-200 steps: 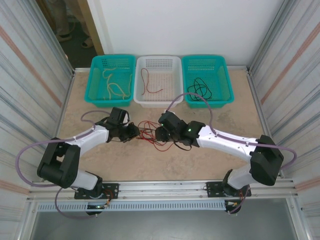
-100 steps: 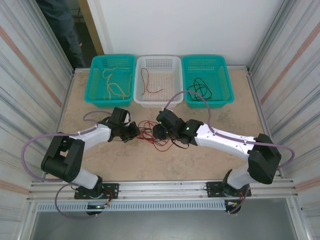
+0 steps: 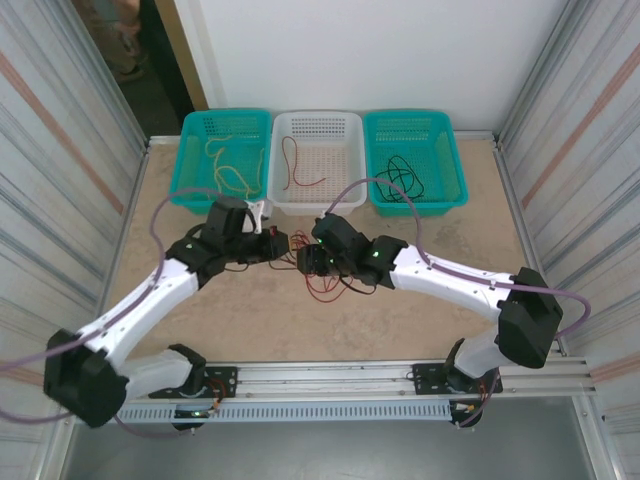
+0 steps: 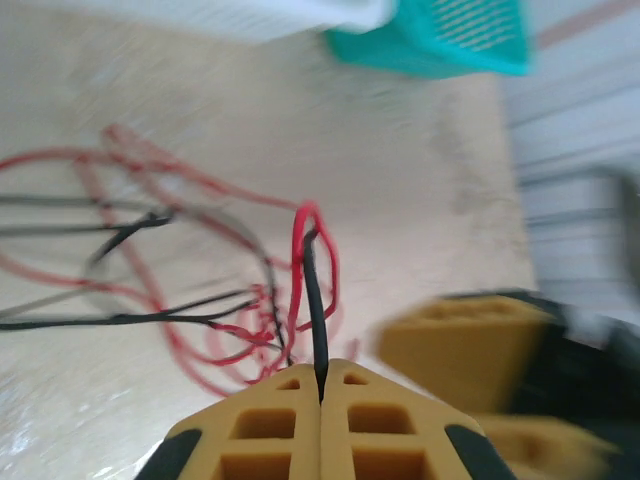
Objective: Untangle the cables
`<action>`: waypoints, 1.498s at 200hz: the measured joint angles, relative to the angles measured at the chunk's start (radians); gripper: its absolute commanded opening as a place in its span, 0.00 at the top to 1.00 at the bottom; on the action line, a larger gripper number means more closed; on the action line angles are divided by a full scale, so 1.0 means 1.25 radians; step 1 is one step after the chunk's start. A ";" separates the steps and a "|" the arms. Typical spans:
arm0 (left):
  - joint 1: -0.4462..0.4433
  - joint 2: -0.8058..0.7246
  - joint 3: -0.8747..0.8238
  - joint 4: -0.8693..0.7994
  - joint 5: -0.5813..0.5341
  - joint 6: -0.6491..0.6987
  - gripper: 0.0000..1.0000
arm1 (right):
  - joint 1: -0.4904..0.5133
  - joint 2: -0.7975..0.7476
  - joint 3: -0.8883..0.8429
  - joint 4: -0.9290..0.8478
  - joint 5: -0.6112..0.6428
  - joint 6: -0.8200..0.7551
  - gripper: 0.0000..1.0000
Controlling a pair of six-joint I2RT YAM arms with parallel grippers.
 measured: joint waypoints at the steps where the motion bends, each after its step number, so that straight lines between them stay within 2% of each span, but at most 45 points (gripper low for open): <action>1: -0.001 -0.003 0.002 -0.001 0.000 0.002 1.00 | 0.000 0.000 0.001 0.000 0.000 0.000 0.46; 24: -0.009 -0.070 0.075 -0.059 0.012 0.063 1.00 | -0.007 0.000 0.013 0.010 -0.022 0.000 0.44; 53: -0.010 -0.086 0.144 -0.111 0.043 0.113 1.00 | -0.021 -0.001 0.013 0.019 -0.036 0.000 0.43; 107: -0.010 -0.087 0.218 -0.132 0.092 0.140 1.00 | -0.057 -0.004 -0.013 0.020 -0.039 0.023 0.46; 144: -0.005 -0.091 0.220 -0.127 0.115 0.136 1.00 | -0.063 -0.042 -0.046 0.008 -0.037 0.027 0.44; 197: 0.058 -0.109 0.167 -0.012 0.186 0.042 1.00 | -0.057 -0.185 -0.046 0.023 -0.033 0.008 0.37; 222: 0.058 -0.099 0.167 0.034 0.200 0.004 1.00 | -0.013 -0.221 -0.046 0.073 -0.036 -0.022 0.35; 253: 0.058 -0.088 0.163 0.100 0.218 -0.059 1.00 | 0.044 -0.209 -0.045 0.114 -0.039 -0.053 0.37; 280: 0.058 -0.081 0.153 0.160 0.233 -0.120 1.00 | 0.047 -0.155 -0.034 0.125 -0.032 -0.067 0.37; 299: 0.058 -0.076 0.153 0.188 0.237 -0.153 1.00 | 0.035 -0.108 -0.034 0.129 -0.025 -0.066 0.43</action>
